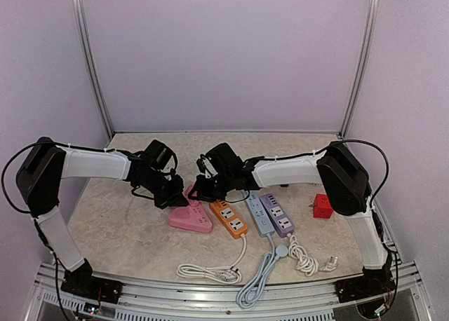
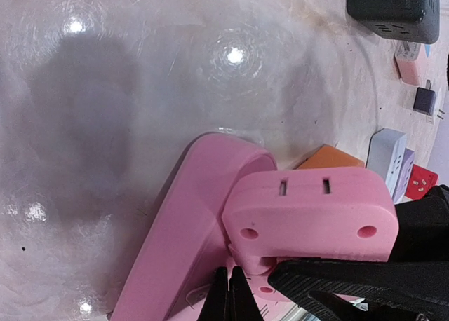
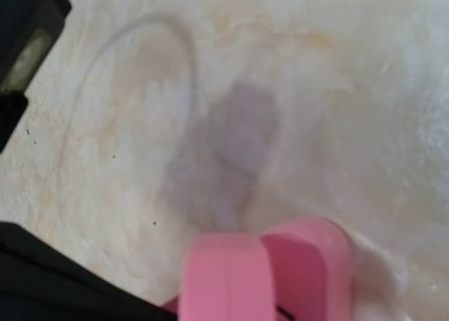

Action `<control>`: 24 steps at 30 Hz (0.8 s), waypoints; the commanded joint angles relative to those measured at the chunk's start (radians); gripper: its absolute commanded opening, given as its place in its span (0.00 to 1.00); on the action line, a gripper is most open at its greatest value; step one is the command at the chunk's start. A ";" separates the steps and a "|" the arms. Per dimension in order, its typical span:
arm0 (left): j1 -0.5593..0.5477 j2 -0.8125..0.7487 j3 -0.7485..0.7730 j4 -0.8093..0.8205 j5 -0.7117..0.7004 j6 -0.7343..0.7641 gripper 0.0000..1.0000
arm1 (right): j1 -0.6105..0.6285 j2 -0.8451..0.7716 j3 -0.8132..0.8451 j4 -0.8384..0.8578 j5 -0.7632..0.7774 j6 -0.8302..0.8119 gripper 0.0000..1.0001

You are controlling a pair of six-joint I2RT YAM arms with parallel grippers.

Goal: Pull the plug off the socket

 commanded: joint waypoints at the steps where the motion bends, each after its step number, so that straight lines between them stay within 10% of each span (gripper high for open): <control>1: 0.005 0.054 -0.050 -0.082 -0.046 -0.008 0.00 | 0.007 -0.007 0.041 -0.008 0.009 0.000 0.01; 24: 0.004 0.101 -0.070 -0.093 -0.069 -0.026 0.00 | -0.030 -0.118 -0.017 0.119 -0.056 0.059 0.00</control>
